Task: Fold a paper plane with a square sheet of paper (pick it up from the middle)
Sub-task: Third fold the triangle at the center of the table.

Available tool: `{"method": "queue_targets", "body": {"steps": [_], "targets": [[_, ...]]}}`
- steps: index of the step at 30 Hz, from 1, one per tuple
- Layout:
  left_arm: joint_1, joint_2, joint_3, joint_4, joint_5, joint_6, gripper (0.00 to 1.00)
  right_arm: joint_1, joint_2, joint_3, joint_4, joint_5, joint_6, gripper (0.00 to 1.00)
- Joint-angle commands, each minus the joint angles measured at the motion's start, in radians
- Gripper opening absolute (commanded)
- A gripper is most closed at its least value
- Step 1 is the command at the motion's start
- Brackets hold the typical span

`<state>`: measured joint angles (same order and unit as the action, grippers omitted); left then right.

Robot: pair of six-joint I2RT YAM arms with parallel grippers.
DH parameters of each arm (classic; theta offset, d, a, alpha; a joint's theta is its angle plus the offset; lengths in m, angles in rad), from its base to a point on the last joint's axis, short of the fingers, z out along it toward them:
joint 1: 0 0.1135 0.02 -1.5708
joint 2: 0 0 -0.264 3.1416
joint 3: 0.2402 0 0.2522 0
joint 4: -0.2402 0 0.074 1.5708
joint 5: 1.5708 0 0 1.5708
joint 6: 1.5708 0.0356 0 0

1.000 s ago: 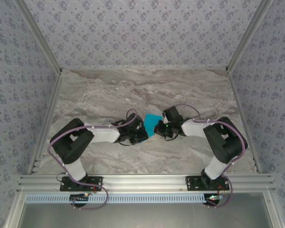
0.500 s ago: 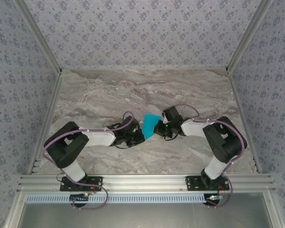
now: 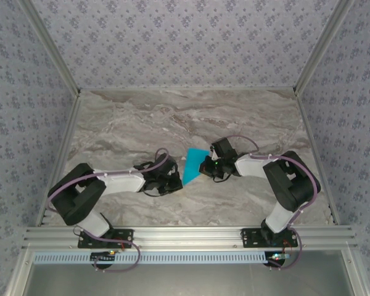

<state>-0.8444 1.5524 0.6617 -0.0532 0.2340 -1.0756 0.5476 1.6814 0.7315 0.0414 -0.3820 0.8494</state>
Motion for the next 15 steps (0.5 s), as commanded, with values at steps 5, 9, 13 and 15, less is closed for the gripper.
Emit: {"method": "queue_targets", "body": {"steps": [5,9,13,15], "targets": [[0.018,-0.098,0.061,-0.133,-0.001,0.079,0.05,-0.009,0.069,-0.026,-0.141,0.094,-0.005,0.0],[0.013,-0.084,0.065,0.026,0.057,0.022,0.03,-0.009,0.063,-0.011,-0.152,0.094,-0.011,0.0],[0.004,-0.017,0.118,0.003,0.023,0.042,0.01,-0.009,0.063,-0.004,-0.154,0.09,-0.011,0.0],[0.003,0.018,0.135,-0.012,0.001,0.05,0.0,-0.008,0.064,0.001,-0.156,0.086,-0.013,0.0]]}}
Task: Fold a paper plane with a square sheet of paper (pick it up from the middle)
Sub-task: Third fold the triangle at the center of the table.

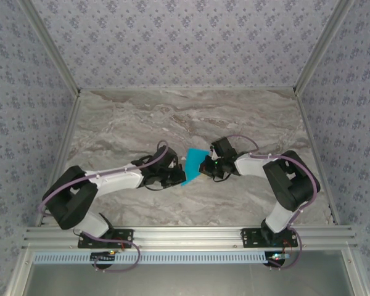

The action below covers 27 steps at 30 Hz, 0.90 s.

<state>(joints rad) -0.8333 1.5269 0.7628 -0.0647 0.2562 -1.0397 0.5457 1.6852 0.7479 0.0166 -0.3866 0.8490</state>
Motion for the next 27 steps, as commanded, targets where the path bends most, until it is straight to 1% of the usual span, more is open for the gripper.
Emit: {"method": "queue_targets", "body": {"steps": [1,3,8,13,16,19,23,27], "targets": [[-0.008,0.055,0.038,-0.003,-0.033,0.017,0.0,-0.005,0.058,-0.013,-0.132,0.089,-0.013,0.0],[-0.008,0.086,0.036,-0.011,-0.06,0.017,0.0,-0.006,0.05,-0.011,-0.134,0.083,-0.02,0.0],[-0.012,0.129,-0.003,0.034,-0.049,-0.003,0.0,-0.004,0.035,-0.009,-0.133,0.075,-0.04,0.0],[-0.023,0.154,-0.004,0.0,-0.046,0.0,0.0,-0.003,-0.006,-0.002,-0.094,0.04,-0.092,0.0],[-0.027,0.174,0.002,-0.044,-0.054,0.004,0.0,0.021,-0.071,0.007,-0.076,0.045,-0.16,0.0],[-0.031,0.178,-0.005,-0.049,-0.056,0.002,0.0,0.064,-0.108,0.017,-0.059,0.047,-0.201,0.0],[-0.034,0.177,-0.004,-0.06,-0.064,0.001,0.0,0.117,-0.087,0.023,-0.03,0.05,-0.182,0.0],[-0.037,0.179,-0.003,-0.062,-0.065,0.002,0.0,0.147,-0.03,0.033,-0.007,0.049,-0.146,0.0]]}}
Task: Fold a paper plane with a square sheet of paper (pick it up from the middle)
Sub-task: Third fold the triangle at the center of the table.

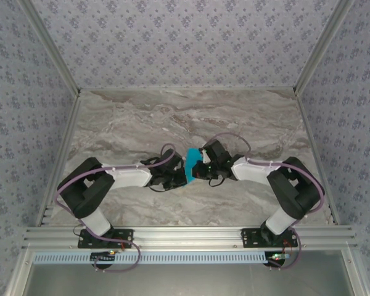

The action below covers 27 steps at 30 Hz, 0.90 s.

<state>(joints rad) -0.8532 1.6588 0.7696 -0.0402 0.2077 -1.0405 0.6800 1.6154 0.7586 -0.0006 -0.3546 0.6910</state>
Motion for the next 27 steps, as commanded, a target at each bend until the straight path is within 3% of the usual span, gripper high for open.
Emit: {"method": "queue_targets", "body": {"steps": [1,7,16,22,27], "targets": [[-0.017,0.047,-0.01,-0.086,-0.017,0.002,0.0,0.017,0.05,0.026,0.011,0.018,0.017,0.0],[-0.017,0.048,-0.021,-0.11,-0.029,0.005,0.0,-0.042,0.095,-0.018,0.069,-0.013,0.033,0.0],[-0.017,0.083,-0.065,-0.124,-0.032,0.002,0.0,-0.282,0.036,-0.057,-0.02,-0.005,-0.094,0.0],[-0.017,0.068,-0.015,-0.116,-0.027,0.031,0.0,-0.248,-0.048,-0.018,-0.09,0.041,-0.092,0.0],[-0.016,0.006,0.055,-0.086,-0.006,0.065,0.01,-0.214,-0.104,-0.022,-0.109,0.013,-0.003,0.0]]}}
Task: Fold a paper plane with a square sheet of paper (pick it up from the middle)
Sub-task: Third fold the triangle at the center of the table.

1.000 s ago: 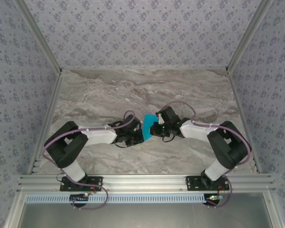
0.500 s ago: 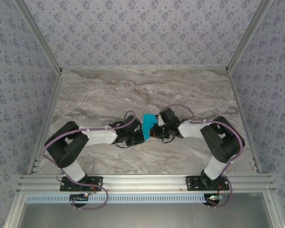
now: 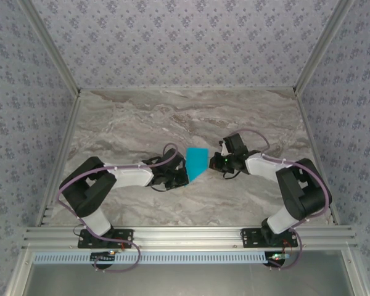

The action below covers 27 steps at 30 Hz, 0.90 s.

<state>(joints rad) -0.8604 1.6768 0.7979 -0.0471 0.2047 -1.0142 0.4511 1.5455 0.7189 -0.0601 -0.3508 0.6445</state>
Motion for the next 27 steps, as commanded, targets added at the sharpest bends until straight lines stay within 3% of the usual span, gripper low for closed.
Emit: {"method": "queue_targets", "body": {"steps": [1,3,7,10,15,21,27], "targets": [[-0.007,-0.027,0.046,-0.075,0.002,0.051,0.04,0.018,-0.045,0.009,-0.04,-0.006,0.065,0.0],[-0.003,-0.048,0.095,-0.09,-0.007,0.078,0.1,0.016,-0.064,-0.01,-0.022,-0.035,0.106,0.01],[0.004,-0.062,0.179,-0.161,-0.102,0.131,0.21,0.007,-0.111,-0.049,0.026,-0.071,0.17,0.16],[0.006,-0.03,0.227,-0.207,-0.157,0.161,0.21,0.0,-0.129,-0.058,0.034,-0.068,0.2,0.31],[0.004,0.042,0.269,-0.201,-0.142,0.171,0.18,-0.014,-0.121,-0.064,0.046,-0.08,0.225,0.51],[0.005,0.112,0.298,-0.229,-0.194,0.181,0.11,-0.028,-0.098,-0.063,0.041,-0.089,0.228,0.59],[0.008,0.172,0.319,-0.275,-0.231,0.161,0.04,-0.028,-0.056,-0.058,0.061,-0.109,0.236,0.55]]}}
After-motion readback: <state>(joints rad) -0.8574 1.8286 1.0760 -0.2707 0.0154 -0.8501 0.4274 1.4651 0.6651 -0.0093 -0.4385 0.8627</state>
